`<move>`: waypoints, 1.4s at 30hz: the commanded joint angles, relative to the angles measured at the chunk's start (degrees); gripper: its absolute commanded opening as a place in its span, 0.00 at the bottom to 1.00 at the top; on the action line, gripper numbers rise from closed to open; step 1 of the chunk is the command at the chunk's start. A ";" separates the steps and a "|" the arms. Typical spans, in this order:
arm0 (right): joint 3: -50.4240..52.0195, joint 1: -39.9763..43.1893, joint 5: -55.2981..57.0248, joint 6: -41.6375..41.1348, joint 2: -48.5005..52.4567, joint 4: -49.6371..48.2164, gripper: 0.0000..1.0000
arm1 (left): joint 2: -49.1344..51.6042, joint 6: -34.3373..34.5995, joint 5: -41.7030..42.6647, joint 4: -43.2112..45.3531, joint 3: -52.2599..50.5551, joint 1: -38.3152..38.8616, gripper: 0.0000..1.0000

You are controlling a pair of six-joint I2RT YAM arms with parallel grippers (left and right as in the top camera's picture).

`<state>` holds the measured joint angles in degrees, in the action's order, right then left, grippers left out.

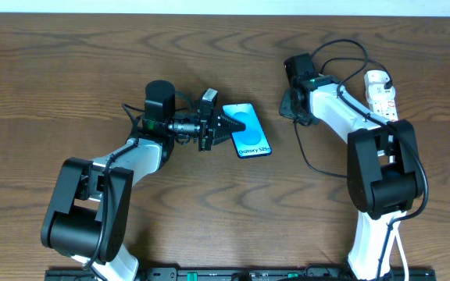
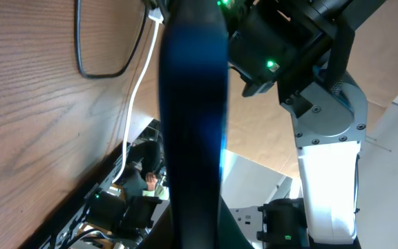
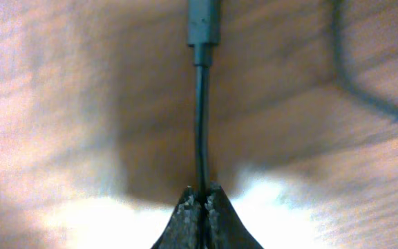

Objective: Plug charger to phone and switch on socket
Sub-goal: 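Grasp the black cable just behind its USB-C plug with the right gripper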

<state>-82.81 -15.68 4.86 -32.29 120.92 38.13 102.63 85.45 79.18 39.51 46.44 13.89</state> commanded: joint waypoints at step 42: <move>2.69 -0.92 0.81 2.56 4.24 3.04 0.17 | -0.42 -0.94 0.13 0.68 1.64 -0.20 0.08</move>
<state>-82.72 -16.95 6.48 -29.15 120.70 39.88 102.63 85.45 78.48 39.51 46.44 13.89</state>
